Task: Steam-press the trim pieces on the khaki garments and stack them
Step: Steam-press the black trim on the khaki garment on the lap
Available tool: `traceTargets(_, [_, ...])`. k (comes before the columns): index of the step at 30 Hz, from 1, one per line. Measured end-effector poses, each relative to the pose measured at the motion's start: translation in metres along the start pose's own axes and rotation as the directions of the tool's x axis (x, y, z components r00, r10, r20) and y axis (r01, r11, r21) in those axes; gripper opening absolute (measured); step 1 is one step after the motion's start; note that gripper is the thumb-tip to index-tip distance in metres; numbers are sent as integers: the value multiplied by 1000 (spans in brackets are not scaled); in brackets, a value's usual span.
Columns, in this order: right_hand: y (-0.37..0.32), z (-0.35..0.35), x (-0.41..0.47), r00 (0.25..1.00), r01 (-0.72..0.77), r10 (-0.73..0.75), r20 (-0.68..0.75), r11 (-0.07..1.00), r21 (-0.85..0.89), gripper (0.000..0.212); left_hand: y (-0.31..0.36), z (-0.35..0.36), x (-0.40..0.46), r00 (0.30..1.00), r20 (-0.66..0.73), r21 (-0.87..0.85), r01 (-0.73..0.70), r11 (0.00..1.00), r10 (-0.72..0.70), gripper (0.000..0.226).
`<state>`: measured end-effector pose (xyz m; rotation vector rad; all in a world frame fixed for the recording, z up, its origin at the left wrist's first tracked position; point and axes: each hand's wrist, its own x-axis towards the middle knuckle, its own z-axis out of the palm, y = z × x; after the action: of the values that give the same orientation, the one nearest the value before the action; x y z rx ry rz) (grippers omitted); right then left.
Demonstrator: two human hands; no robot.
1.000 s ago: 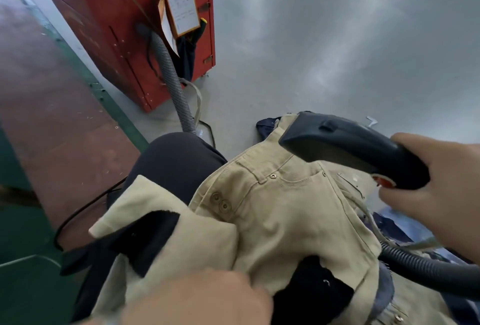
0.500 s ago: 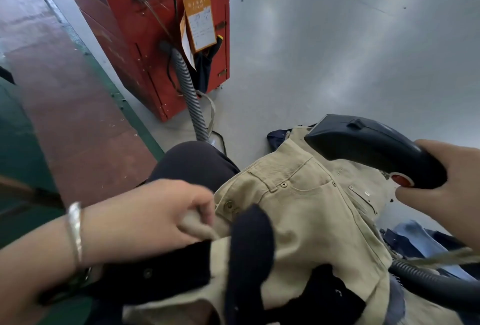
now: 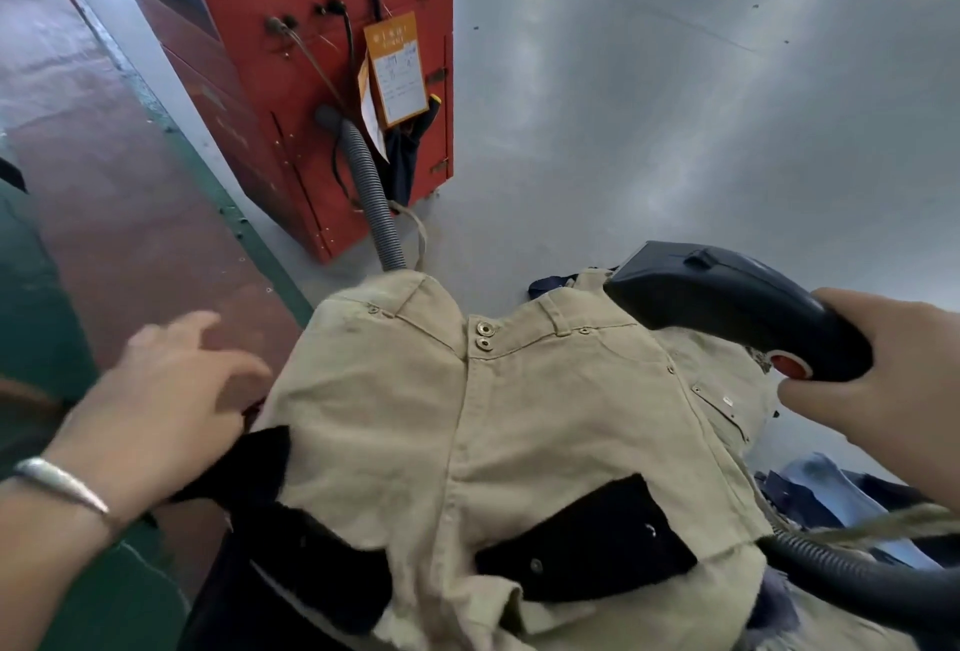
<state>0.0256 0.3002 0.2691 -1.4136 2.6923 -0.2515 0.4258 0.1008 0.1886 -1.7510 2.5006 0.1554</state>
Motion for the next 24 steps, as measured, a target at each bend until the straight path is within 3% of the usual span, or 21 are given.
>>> traceTargets(1, [-4, -1, 1, 999, -17, 17, 28, 1000, 11, 32, 16, -5, -1, 992, -128, 61, -15, 998, 23, 34])
traceTargets(3, [-10, 1, 4, 999, 12, -12, 37, 1000, 9, 31, 65, -22, -10, 908, -356, -55, -253, 966, 218, 21])
traceTargets(4, [-17, 1, 7, 999, 22, -22, 34, 1000, 4, 30, 94, -28, -17, 884, -345, -138, -379, 915, 314, 22])
traceTargets(6, [-27, 2, 11, 998, 30, -29, 49, 999, -21, 28, 150, -25, -29, 856, -147, -301, -515, 802, 495, 42])
traceTargets(9, [-34, 4, 15, 998, 37, -34, 54, 998, -54, 32, 213, 5, -42, 742, -10, -218, -656, 722, 671, 74])
traceTargets(12, [-35, 4, 16, 998, 34, -30, 57, 997, -74, 33, 239, 11, -41, 692, -6, -218, -706, 674, 722, 51])
traceTargets(15, [-39, 0, 13, 996, 36, -29, 79, 995, -88, 33, 251, 9, -35, 521, 81, -206, -825, 526, 850, 26])
traceTargets(17, [-41, -4, 12, 995, 44, -35, 90, 994, -98, 28, 251, 9, -35, 449, 89, -249, -855, 456, 889, 20])
traceTargets(20, [-47, -6, 9, 988, 58, -36, 147, 987, -147, 30, 249, 20, -39, 406, 41, -319, -861, 397, 913, 21])
traceTargets(24, [-62, 10, 12, 971, 59, 0, 239, 969, -239, 17, 248, 34, -40, 425, -27, -345, -854, 390, 905, 19])
